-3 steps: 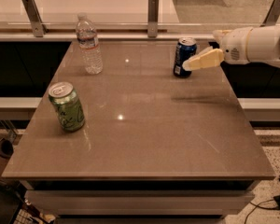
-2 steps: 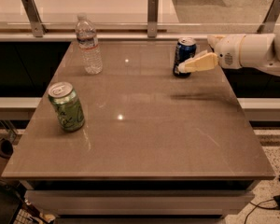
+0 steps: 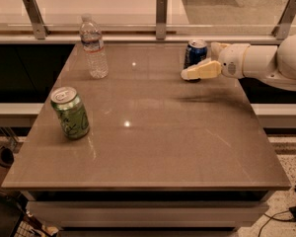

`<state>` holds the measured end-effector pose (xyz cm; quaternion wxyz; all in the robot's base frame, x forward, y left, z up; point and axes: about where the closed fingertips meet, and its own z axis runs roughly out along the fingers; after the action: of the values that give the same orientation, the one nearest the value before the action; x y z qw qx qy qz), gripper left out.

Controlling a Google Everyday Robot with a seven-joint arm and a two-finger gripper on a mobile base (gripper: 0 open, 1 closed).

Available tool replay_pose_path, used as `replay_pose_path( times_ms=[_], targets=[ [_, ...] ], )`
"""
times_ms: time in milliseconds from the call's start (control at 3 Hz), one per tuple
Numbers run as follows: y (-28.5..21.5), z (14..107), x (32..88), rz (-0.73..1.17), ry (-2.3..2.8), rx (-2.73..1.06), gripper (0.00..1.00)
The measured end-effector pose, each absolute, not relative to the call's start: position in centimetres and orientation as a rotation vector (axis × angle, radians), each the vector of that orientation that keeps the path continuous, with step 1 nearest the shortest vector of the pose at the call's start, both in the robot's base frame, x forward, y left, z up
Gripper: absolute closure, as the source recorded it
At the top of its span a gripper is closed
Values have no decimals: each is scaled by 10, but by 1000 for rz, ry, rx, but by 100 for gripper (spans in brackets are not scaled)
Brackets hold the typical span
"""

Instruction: Move pepsi can near green can

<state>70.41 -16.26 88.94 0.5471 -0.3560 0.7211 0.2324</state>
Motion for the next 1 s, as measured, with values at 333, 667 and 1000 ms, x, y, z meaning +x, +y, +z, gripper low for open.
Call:
replay_pose_path(
  times_ms=[333,667,1000],
  targets=[
    [-154,884,710,586,1681,-821,0],
    [-148,881,714,599,1654,-804,18],
    [-145,880,714,602,1653,-808,41]
  ],
)
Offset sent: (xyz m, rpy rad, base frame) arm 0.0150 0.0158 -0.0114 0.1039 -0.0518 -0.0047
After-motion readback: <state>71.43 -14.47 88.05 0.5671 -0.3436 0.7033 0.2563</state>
